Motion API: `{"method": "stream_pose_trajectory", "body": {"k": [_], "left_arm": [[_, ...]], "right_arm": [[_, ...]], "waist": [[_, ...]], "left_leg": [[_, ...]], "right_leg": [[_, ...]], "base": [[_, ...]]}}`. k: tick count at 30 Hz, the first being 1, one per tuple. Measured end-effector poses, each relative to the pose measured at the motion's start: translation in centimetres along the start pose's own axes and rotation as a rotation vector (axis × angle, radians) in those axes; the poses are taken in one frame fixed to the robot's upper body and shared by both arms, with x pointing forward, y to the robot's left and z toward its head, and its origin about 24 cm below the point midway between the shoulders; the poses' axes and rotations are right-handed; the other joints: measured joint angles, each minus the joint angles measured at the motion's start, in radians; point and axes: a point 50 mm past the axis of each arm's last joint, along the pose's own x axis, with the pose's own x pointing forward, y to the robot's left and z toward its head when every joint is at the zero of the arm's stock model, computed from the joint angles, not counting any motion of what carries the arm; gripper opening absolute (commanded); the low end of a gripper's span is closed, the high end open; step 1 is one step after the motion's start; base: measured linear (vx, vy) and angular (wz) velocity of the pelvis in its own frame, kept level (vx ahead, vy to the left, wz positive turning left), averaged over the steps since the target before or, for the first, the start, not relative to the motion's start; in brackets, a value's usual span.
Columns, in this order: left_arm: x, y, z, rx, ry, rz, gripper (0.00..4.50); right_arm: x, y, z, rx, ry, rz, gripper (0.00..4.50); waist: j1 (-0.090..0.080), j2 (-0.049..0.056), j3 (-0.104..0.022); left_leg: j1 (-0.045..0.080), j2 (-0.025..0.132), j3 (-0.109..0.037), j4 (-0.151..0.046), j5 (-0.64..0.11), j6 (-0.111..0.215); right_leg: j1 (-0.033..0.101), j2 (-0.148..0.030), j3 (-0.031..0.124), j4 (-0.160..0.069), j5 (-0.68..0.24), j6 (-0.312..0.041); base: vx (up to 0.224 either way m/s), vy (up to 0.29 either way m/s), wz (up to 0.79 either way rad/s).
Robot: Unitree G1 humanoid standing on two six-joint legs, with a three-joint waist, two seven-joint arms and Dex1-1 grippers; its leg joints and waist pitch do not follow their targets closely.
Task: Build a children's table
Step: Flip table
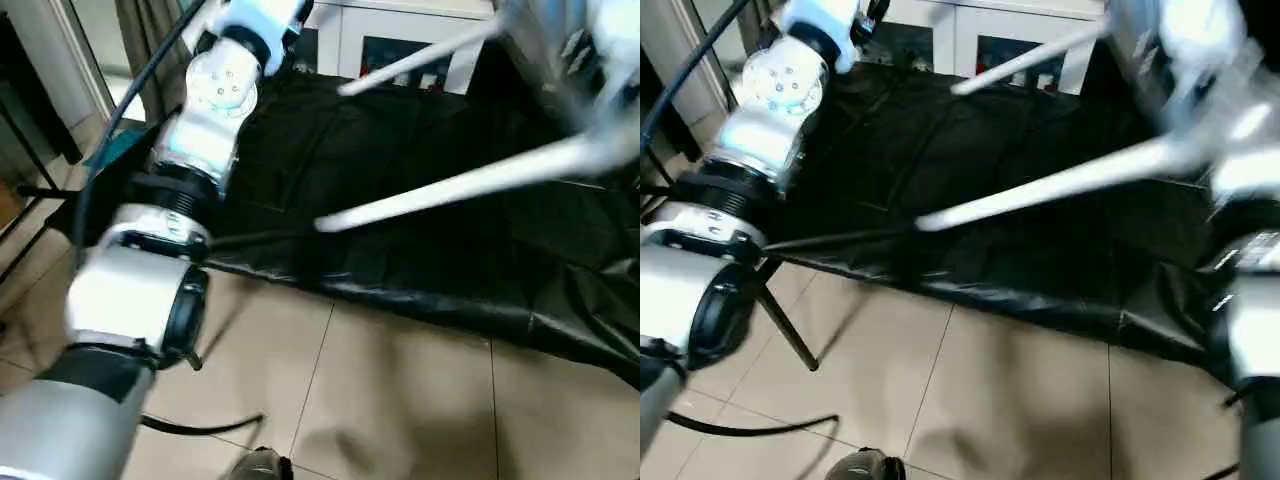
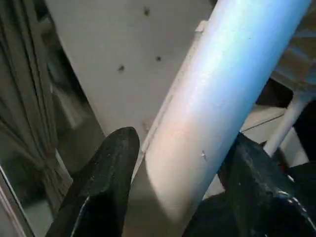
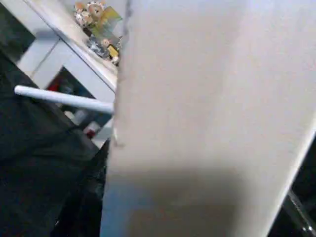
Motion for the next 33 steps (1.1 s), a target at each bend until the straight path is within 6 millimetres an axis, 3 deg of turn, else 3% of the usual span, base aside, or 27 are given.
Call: {"method": "stream_pose_trajectory", "body": {"k": [6, 10, 13, 15, 17, 19, 21, 29, 31, 33], "left_arm": [[-1.1, -1.1, -2.1, -0.128, 0.050, 0.021, 2.40], [-2.3, -2.5, -4.1, -0.193, 0.099, 0.017, 2.32], [-3.6, -3.6, -6.0, -0.247, 0.163, 0.012, 2.25], [-4.8, -5.0, -7.9, -0.283, 0.247, -0.010, 2.17], [-6.1, -6.3, -9.6, -0.310, 0.324, -0.044, 2.01], [-7.1, -7.7, -10.7, -0.324, 0.383, -0.084, 1.84], [-7.5, -8.5, -10.9, -0.330, 0.392, -0.106, 1.79], [-7.5, -7.7, -11.0, -0.296, 0.392, -0.101, 1.61], [-7.5, -7.4, -11.1, -0.285, 0.397, -0.098, 1.61], [-7.5, -7.2, -11.2, -0.273, 0.403, -0.098, 1.61]], "right_arm": [[0.4, -1.9, 2.5, -0.150, 0.010, 0.035, 2.06], [0.8, -2.5, 3.9, -0.260, 0.018, 0.051, 2.06], [1.1, -2.5, 5.4, -0.347, 0.016, 0.068, 2.06], [1.4, -2.1, 6.3, -0.401, -0.005, 0.087, 2.06], [1.7, -1.4, 7.2, -0.452, -0.023, 0.112, 2.06], [1.9, -0.9, 7.7, -0.500, -0.026, 0.141, 2.06], [2.0, -0.8, 8.1, -0.520, -0.026, 0.143, 2.06], [2.2, -0.4, 8.6, -0.532, -0.035, 0.163, 2.06], [2.2, -0.2, 8.6, -0.525, -0.046, 0.173, 2.54], [2.3, 0.1, 8.6, -0.506, -0.058, 0.184, 2.71]], "waist": [[-0.009, -0.005, -0.002], [-0.015, -0.031, -0.007], [-0.030, -0.057, -0.006], [-0.044, -0.072, -0.003], [-0.056, -0.080, 0.001], [-0.064, -0.093, 0.008], [-0.065, -0.096, 0.009], [-0.068, -0.100, 0.011], [-0.070, -0.102, 0.012], [-0.073, -0.102, 0.011]], "left_leg": [[0.000, -0.003, 0.002, 0.002, -0.001, 0.007], [0.001, -0.003, 0.001, 0.002, -0.001, 0.007], [0.003, -0.003, -0.001, 0.002, -0.002, 0.007], [-0.002, -0.002, -0.003, 0.002, -0.002, 0.007], [-0.006, -0.002, -0.002, 0.002, -0.002, 0.007], [-0.017, -0.002, -0.001, 0.002, -0.001, 0.007], [-0.026, -0.001, 0.000, 0.002, 0.004, 0.014], [-0.025, 0.000, 0.004, 0.001, 0.006, 0.024], [-0.022, 0.000, 0.004, 0.001, 0.006, 0.023], [-0.021, 0.001, 0.004, 0.001, 0.006, 0.023]], "right_leg": [[0.006, -0.006, -0.003, -0.002, 0.000, 0.000], [0.007, -0.006, -0.004, -0.002, -0.001, 0.001], [0.006, -0.006, -0.007, -0.006, -0.003, 0.005], [0.006, -0.006, -0.010, -0.011, -0.003, 0.006], [0.005, -0.006, -0.012, -0.018, 0.001, 0.000], [0.003, -0.007, -0.012, -0.021, 0.011, -0.013], [-0.003, -0.007, -0.014, -0.029, 0.027, -0.014], [-0.002, -0.007, -0.013, -0.033, 0.027, -0.014], [-0.001, -0.007, -0.013, -0.032, 0.027, -0.014], [0.000, -0.007, -0.013, -0.032, 0.027, -0.013]], "base": [[0.000, 0.000, 0.00], [0.000, 0.000, 0.00], [0.000, 0.000, 0.00], [0.000, 0.000, 0.00], [0.000, 0.000, 0.00], [0.000, 0.000, 0.00], [0.000, 0.000, 0.00], [0.000, 0.000, 0.00], [0.000, 0.000, 0.00], [0.000, 0.000, 0.00]]}}
